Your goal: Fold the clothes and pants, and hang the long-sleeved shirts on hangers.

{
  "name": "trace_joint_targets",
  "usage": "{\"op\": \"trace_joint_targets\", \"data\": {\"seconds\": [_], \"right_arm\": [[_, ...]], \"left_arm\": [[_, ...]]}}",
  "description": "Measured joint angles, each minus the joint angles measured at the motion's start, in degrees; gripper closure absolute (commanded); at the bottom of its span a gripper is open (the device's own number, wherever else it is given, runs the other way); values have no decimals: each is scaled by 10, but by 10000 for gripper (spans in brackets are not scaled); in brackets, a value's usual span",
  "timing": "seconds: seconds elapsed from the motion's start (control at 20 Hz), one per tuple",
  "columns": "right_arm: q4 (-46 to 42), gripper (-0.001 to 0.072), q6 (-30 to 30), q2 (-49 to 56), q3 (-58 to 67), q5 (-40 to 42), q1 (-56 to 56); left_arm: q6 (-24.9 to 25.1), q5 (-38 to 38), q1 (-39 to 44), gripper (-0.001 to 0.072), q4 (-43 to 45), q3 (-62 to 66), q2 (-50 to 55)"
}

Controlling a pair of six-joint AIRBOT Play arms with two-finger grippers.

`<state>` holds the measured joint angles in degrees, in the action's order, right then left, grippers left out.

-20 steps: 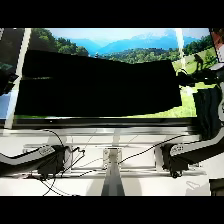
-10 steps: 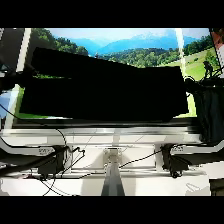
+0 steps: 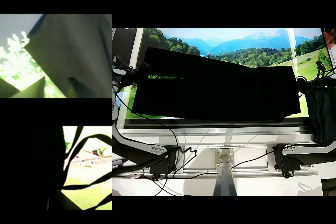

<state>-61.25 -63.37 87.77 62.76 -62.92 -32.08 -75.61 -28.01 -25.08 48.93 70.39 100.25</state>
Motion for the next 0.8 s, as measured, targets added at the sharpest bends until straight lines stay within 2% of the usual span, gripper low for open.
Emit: {"op": "trace_joint_targets", "data": {"seconds": [0.15,0.35,0.8], "right_arm": [[2,684,0,0,0,0,0],[13,684,0,0,0,1,0],[54,685,-1,-1,0,19,0]], "left_arm": [[3,13,0,701,3,10,9],[16,16,0,702,6,53,13],[21,-85,5,702,6,241,-19]]}}
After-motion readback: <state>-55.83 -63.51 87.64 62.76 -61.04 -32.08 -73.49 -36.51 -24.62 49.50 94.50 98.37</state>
